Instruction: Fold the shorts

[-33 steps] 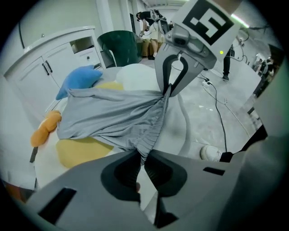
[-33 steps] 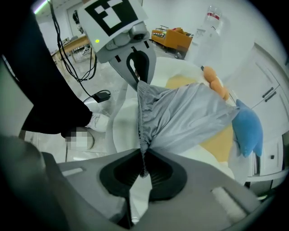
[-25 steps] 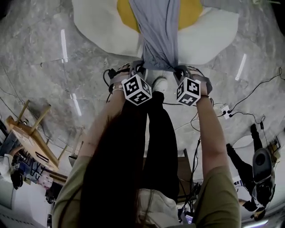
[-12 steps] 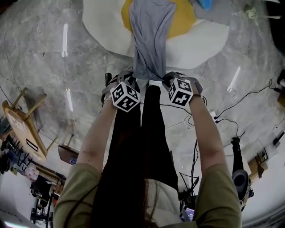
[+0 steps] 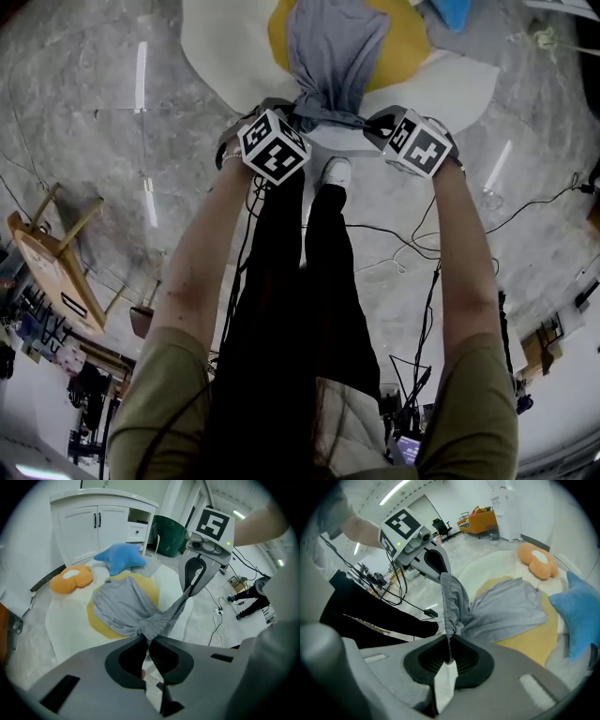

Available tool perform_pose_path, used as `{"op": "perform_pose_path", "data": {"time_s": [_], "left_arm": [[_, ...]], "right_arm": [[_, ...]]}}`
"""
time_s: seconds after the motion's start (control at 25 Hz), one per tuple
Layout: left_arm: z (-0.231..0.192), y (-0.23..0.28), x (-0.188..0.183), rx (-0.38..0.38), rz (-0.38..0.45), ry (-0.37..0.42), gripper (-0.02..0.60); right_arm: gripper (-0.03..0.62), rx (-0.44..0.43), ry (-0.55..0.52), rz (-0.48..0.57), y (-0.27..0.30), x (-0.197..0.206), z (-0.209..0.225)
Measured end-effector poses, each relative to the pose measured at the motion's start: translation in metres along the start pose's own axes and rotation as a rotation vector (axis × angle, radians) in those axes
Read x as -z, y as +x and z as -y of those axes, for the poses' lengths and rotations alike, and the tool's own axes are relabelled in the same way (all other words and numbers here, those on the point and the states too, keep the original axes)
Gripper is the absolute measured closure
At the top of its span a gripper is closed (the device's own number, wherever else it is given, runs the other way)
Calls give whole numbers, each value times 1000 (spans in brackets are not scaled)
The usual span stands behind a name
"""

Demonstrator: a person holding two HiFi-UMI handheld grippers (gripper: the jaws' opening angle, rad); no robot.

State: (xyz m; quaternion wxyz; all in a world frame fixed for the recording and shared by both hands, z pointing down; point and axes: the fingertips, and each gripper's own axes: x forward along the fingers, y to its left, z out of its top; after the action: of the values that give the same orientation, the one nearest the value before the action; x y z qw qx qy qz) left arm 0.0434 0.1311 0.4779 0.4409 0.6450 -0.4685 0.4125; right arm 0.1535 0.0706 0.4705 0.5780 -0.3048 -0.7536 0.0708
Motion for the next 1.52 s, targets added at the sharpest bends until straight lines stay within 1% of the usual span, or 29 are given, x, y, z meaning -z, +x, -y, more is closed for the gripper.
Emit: {"op": "perform_pose_path", "data": {"time_s": [0.16,0.24,0.32,0.48,0.56,0.68,0.8,0.88,0.96,1.08,1.12,1.16,1.2,1.24,1.28,1.32,1.36,1.44,1.52], "left_arm": [[-49,9,-36,34,9,35,555],[-73,15,-56,46,19,28,555],[-97,24,-73,43,28,22,554],[-135,46,-101,-8,25,65,555],[-155,57,-114,-46,22,73,555],[-177,77,-127,-89,15,37,555],[-200,98,-132,-136,7,-37,555],[-214,105,-128,-170,-19,-96,557],[-221,105,-123,-188,-27,-143,555],[-225,98,-118,-194,-11,-192,552],[-226,94,-117,-193,-2,-205,541],[-226,91,-115,-192,7,-218,512],[-226,88,-114,-191,16,-231,460],[-227,84,-113,-190,26,-244,396],[-227,81,-111,-190,36,-257,336],[-228,77,-110,-190,47,-270,292],[-229,73,-109,-190,60,-282,274],[-229,62,-106,-194,98,-302,265],[-228,45,-100,-199,154,-316,264]], "right_arm": [[565,52,25,4,-15,-24,60],[565,92,50,17,-20,-36,91],[565,131,86,38,-21,-47,122],[565,197,162,79,-17,-52,181],[565,233,168,88,-17,-58,210],[565,275,157,61,-11,-60,249],[565,302,181,52,-1,-60,278],[565,319,199,65,4,-62,290],[564,336,194,71,10,-60,296],[563,354,168,95,14,-62,299],[556,359,162,106,11,-64,299],[547,364,163,120,7,-67,298],[542,368,172,137,2,-69,295],[487,373,187,159,-3,-69,292],[395,383,201,186,-10,-69,291],[365,400,213,215,-18,-68,290],[364,423,219,242,-27,-67,290],[364,469,230,278,-40,-67,279],[364,469,261,301,-40,-72,254]]}}
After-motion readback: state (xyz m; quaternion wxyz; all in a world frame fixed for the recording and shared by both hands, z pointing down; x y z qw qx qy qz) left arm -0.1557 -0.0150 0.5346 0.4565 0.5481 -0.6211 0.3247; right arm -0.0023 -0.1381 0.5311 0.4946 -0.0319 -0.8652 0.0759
